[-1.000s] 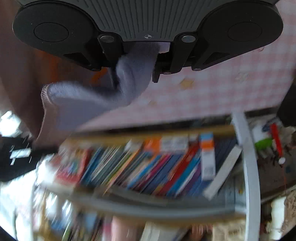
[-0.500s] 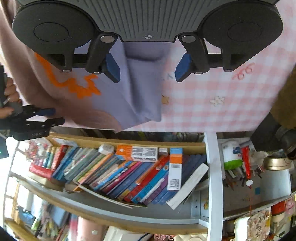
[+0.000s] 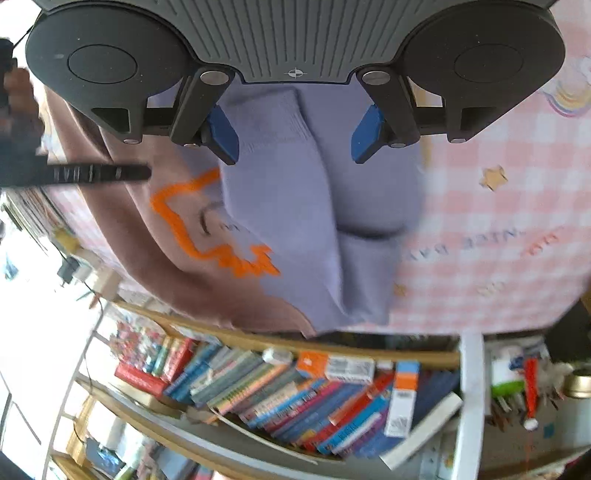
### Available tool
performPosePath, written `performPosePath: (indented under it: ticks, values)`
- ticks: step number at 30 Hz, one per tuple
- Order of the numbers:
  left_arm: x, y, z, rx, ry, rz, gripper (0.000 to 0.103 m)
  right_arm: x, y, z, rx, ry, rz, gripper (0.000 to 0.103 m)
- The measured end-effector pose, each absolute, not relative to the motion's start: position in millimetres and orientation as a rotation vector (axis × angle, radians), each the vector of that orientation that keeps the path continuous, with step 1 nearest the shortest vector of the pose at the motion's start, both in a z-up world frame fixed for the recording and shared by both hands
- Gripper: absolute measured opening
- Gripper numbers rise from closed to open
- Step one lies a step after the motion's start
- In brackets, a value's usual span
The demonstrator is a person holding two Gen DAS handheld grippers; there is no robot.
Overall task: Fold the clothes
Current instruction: 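Lay the sweater flat on the table and open both tools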
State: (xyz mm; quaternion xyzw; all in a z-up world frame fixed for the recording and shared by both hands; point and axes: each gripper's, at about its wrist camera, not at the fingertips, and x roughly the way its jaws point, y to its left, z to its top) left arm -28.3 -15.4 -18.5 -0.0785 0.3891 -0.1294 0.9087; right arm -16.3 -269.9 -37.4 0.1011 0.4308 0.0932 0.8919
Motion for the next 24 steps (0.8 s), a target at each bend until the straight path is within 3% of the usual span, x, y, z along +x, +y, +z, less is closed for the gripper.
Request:
performPosePath:
  ticks: [4,7,12,14,16,19,24]
  values:
    - [-16,-13,-31,-0.194,0.858,-0.228,0.069,-43,-250,-54,0.102,0.932,0.159,0.045]
    - [-8,-12,-37,-0.221,0.856,-0.213,0.069,-57,-227,-56,-0.118,0.893,0.182,0.042]
    - [4,-20,-44,-0.203,0.860,-0.199,0.064,-54,-225,-54,-0.119,0.916,0.168,0.042]
    - [5,-22,-46,-0.196,0.857,-0.188,0.050,-55,-227,-54,-0.113,0.917,0.168,0.042]
    - [7,-23,-48,-0.189,0.855,-0.178,0.012,-55,-229,-54,-0.097,0.918,0.167,0.043]
    - [7,-8,-45,-0.255,0.849,-0.182,0.001,-53,-230,-54,-0.087,0.922,0.168,0.043]
    - [6,52,-9,-0.297,0.708,-0.082,0.001,-51,-230,-53,-0.084,0.933,0.171,0.043]
